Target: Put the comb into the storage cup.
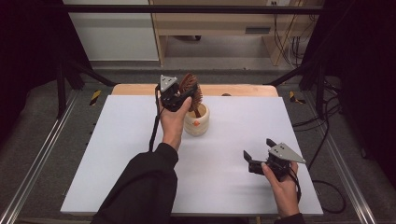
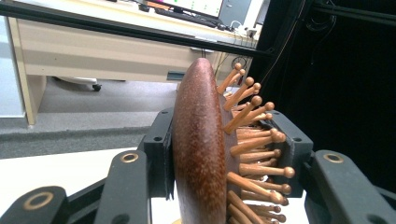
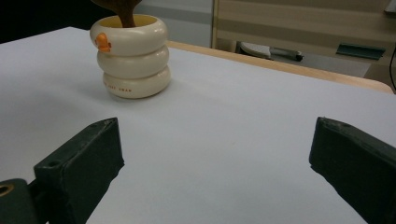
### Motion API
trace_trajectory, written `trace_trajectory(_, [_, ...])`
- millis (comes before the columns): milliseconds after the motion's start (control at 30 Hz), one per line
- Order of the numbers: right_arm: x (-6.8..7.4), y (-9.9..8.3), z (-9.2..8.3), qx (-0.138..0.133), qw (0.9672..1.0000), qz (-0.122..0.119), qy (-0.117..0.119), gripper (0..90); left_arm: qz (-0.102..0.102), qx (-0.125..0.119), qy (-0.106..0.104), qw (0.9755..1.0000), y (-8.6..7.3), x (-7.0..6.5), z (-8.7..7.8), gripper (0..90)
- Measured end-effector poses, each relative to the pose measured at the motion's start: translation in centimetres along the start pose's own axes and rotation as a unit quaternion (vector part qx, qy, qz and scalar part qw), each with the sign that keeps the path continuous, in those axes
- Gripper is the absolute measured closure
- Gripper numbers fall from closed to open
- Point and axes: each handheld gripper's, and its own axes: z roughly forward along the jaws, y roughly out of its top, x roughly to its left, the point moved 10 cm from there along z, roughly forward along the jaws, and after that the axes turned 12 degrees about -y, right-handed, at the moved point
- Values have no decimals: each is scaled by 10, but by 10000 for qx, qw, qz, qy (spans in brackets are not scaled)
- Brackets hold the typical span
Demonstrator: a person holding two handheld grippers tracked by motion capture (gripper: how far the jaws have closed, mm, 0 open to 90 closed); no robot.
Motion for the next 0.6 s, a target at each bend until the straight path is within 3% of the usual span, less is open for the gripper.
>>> trace_trajectory(600, [0, 0, 0, 5, 10000, 5, 10, 30, -64, 34, -83, 9999, -6, -3, 4, 503])
